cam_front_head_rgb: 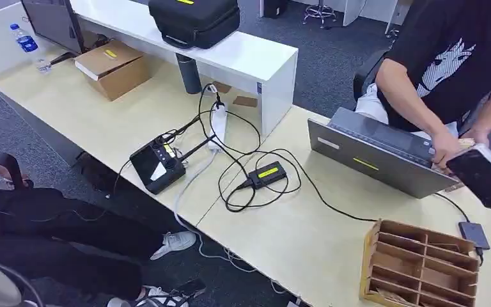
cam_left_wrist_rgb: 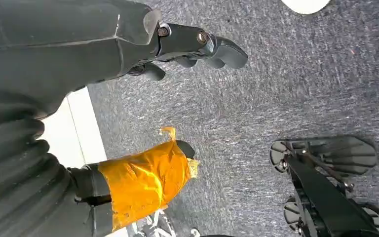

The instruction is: Pass the card to the sensor for recognition and then transmit it.

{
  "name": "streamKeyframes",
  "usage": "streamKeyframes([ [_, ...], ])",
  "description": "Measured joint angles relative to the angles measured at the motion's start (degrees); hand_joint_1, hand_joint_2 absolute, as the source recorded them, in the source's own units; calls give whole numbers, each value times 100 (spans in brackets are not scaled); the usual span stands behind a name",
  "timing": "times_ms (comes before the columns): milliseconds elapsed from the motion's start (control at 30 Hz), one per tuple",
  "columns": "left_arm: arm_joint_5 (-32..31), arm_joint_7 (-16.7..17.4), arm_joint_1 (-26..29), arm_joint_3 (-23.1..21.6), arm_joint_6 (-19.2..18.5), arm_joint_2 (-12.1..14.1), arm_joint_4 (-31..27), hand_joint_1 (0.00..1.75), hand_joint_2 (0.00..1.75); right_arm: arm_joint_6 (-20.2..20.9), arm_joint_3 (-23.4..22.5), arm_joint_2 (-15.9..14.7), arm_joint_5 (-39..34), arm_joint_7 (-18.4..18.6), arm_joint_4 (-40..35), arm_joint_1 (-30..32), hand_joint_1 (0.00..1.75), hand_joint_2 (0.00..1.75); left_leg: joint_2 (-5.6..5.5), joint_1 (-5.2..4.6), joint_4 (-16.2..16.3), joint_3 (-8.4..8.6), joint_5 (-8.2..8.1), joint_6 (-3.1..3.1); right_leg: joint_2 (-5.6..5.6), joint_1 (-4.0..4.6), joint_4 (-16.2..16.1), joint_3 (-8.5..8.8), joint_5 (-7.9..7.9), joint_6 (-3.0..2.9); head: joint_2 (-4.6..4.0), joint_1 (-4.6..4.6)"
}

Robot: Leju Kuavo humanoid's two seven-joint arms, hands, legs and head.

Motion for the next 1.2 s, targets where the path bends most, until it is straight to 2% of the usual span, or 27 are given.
streamKeyframes([
  [200, 116, -18, 51, 24, 20, 0, 0, 0, 175, -505, -92, -463, -15, -452, -1338, 1178, 0, 175, 4, -1, 0, -3, -9, 12, 2, 0, -3, 0, -1, 1, 0, 0],
  [467, 236, -35, 92, 175, 65, -2, 0, 0, 175, -859, -380, -837, -85, -603, -2298, 2447, 0, 175, 4, -1, -1, -3, -10, 12, 1, 0, -3, 0, -1, 2, 0, 0],
  [667, 264, -35, 99, 282, 74, -11, 0, 0, 175, -1034, -592, -975, 0, -686, -2532, 3094, 0, 175, 4, -1, -1, -3, -9, 12, 1, 0, -3, 0, -1, 2, 0, 2],
  [833, 264, -35, 102, 306, 74, -26, 0, 0, 175, -1075, -715, -1034, 46, -703, -2576, 3345, 0, 175, 7, -1, -1, -3, -9, 12, 3, 0, -3, 0, -1, 2, 0, 0],
  [1200, 229, -35, 103, 387, 72, -33, 0, 0, 175, -1335, -824, -1215, 844, -684, -2336, 3881, 0, 175, 6, -1, -1, -4, -10, 13, 1, 0, -3, 0, -2, 2, 0, 0],
])
